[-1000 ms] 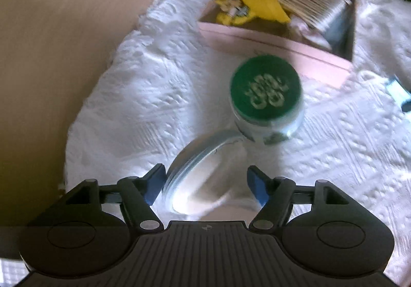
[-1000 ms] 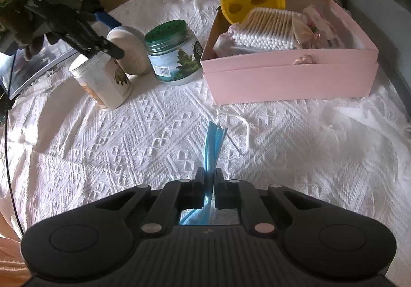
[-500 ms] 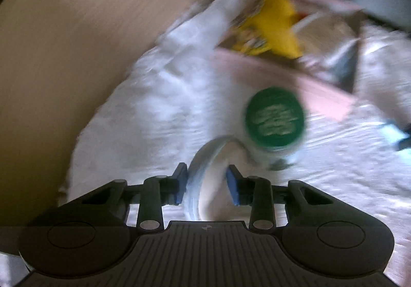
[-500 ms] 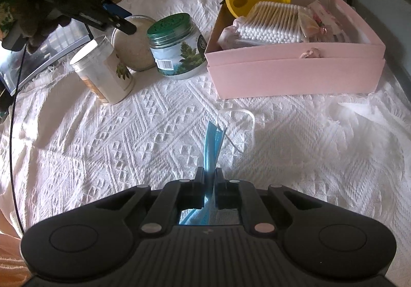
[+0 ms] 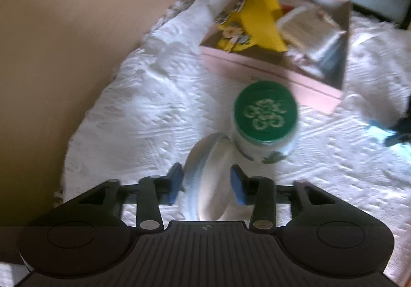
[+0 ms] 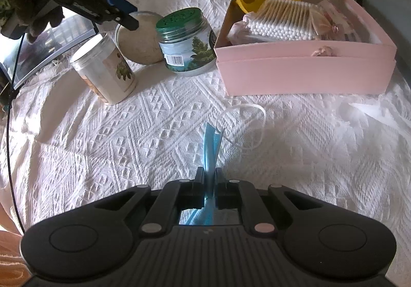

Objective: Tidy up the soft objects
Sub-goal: 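Grasp the round beige zip pouch rim with left while right holds the mask, then carry the beige pouch with left and the mask with right over the pink box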

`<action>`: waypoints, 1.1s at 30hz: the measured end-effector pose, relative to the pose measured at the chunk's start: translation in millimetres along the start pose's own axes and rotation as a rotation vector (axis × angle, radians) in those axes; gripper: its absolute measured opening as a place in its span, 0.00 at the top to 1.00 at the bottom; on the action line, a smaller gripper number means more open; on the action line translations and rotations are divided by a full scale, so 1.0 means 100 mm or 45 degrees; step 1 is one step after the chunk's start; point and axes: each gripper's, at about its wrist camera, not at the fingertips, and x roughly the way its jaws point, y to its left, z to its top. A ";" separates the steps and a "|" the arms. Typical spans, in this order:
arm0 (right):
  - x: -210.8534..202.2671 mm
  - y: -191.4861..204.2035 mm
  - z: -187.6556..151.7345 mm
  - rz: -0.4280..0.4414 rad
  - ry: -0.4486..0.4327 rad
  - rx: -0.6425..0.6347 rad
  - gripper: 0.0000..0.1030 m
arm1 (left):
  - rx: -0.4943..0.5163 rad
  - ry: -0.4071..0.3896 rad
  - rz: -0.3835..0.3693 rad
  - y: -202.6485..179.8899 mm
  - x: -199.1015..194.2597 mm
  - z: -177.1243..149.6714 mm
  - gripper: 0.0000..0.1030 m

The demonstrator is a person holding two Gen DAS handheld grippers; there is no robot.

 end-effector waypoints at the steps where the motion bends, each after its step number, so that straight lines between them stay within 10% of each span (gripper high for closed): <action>1: 0.00 0.00 0.00 0.000 0.000 -0.002 0.93 | -0.006 0.014 0.005 0.00 0.04 0.01 0.44; 4: -0.01 0.00 -0.01 -0.001 0.000 -0.003 0.93 | -0.072 0.015 -0.049 0.08 0.03 0.05 0.45; 8: -0.01 -0.01 -0.02 0.004 -0.002 0.009 0.93 | -0.140 -0.011 -0.222 0.20 -0.11 0.04 0.73; 33: 0.00 -0.02 -0.03 0.020 -0.006 0.008 0.93 | -0.062 0.060 -0.200 0.03 -0.12 0.10 0.64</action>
